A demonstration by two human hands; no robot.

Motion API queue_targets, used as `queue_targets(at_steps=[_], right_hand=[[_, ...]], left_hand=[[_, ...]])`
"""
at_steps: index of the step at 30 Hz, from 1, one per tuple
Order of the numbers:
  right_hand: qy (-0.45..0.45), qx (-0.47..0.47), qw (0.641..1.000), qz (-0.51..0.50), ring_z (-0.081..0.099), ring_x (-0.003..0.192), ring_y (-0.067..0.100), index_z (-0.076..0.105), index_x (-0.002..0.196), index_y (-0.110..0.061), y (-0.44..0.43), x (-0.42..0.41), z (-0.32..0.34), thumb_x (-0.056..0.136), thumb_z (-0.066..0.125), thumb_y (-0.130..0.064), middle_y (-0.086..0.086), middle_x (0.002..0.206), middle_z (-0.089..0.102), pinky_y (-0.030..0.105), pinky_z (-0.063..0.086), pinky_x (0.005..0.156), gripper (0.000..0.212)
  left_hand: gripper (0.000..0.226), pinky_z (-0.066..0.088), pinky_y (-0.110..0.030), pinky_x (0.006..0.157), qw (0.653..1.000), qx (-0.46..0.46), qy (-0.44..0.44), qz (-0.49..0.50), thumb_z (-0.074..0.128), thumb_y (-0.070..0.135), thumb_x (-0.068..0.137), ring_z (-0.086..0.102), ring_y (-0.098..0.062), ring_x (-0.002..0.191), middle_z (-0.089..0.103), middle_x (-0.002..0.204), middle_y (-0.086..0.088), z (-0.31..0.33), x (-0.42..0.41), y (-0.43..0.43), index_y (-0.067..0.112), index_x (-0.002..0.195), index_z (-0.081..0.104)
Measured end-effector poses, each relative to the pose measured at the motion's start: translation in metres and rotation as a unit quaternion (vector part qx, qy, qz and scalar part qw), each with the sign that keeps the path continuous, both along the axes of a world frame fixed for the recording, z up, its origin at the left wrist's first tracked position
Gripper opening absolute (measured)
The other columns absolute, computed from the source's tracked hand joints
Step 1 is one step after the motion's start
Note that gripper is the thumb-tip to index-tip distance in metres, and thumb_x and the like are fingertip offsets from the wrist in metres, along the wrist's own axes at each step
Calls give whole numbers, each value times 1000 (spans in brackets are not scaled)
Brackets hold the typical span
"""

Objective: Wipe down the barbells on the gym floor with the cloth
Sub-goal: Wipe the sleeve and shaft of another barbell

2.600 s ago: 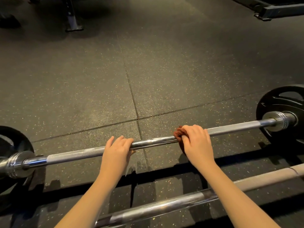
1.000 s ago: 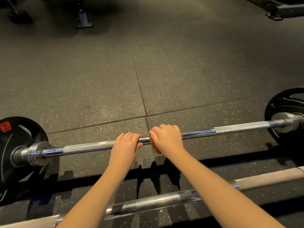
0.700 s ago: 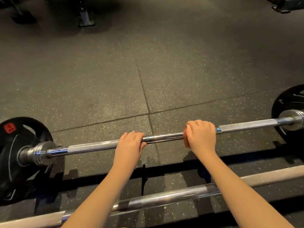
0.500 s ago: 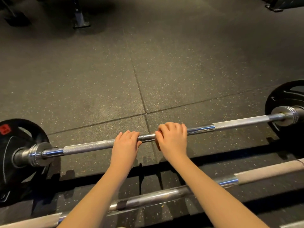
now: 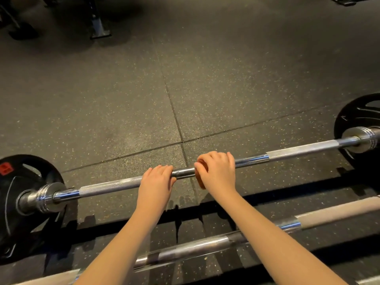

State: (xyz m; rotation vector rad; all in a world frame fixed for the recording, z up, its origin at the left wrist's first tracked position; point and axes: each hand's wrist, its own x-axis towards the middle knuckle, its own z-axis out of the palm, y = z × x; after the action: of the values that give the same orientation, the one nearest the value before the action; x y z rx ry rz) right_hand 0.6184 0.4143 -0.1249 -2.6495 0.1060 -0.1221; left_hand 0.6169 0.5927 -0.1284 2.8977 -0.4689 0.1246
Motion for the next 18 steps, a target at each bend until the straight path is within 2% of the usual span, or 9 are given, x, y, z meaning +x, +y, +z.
queue_targets(at_steps=[2, 4, 7, 9, 11, 15, 18], right_hand=[[-18, -7, 1000, 17, 53, 101, 18, 68, 101, -29, -13, 2, -3, 96, 54, -38, -11, 102, 64, 34, 27, 101, 17], [-46, -13, 999, -7, 57, 97, 21, 69, 99, -25, -31, 1, -5, 94, 59, -32, -8, 98, 67, 35, 31, 95, 14], [-47, -13, 997, -65, 57, 101, 24, 70, 101, -20, -36, 0, -7, 95, 56, -29, -4, 100, 68, 42, 27, 104, 17], [-33, -29, 998, -47, 54, 103, 23, 68, 101, -21, -17, -2, -8, 96, 42, -33, -5, 102, 65, 42, 21, 108, 29], [-54, -29, 998, 9, 55, 100, 21, 67, 101, -23, -2, -7, -11, 92, 32, -37, -7, 101, 64, 40, 25, 104, 39], [-96, -25, 990, 103, 56, 98, 17, 64, 106, -25, -26, -8, -14, 89, 41, -38, -11, 103, 63, 32, 33, 91, 31], [-116, -46, 990, 68, 54, 96, 18, 63, 101, -25, -59, -7, -14, 91, 42, -39, -9, 100, 62, 33, 34, 90, 28]], left_hand=[[21, 50, -42, 76, 1000, -8, 6, 1, 77, 15, 77, 61, -26, 76, 65, 82, -1, 1, 0, 0, 10, 93, 65], [18, 48, -42, 77, 1000, -15, 7, -2, 75, 15, 79, 60, -25, 76, 64, 81, 0, 2, 0, -3, 11, 93, 64], [20, 48, -44, 83, 1000, -9, 2, 4, 70, 17, 83, 61, -26, 84, 65, 88, -1, 2, 0, -8, 12, 100, 64], [26, 46, -45, 90, 1000, 12, 12, 13, 66, 21, 86, 62, -27, 94, 67, 98, -2, 1, -2, -9, 11, 110, 64], [32, 39, -43, 99, 999, 29, 42, 10, 57, 29, 93, 58, -25, 106, 65, 110, 0, 5, -2, -11, 13, 120, 59], [47, 23, -38, 113, 993, 51, 95, -55, 36, 39, 101, 38, -16, 133, 46, 143, 5, 12, 7, -30, 19, 144, 36], [51, 20, -37, 114, 990, 64, 105, -65, 32, 42, 101, 33, -15, 136, 39, 147, 5, 14, 11, -44, 18, 146, 29]])
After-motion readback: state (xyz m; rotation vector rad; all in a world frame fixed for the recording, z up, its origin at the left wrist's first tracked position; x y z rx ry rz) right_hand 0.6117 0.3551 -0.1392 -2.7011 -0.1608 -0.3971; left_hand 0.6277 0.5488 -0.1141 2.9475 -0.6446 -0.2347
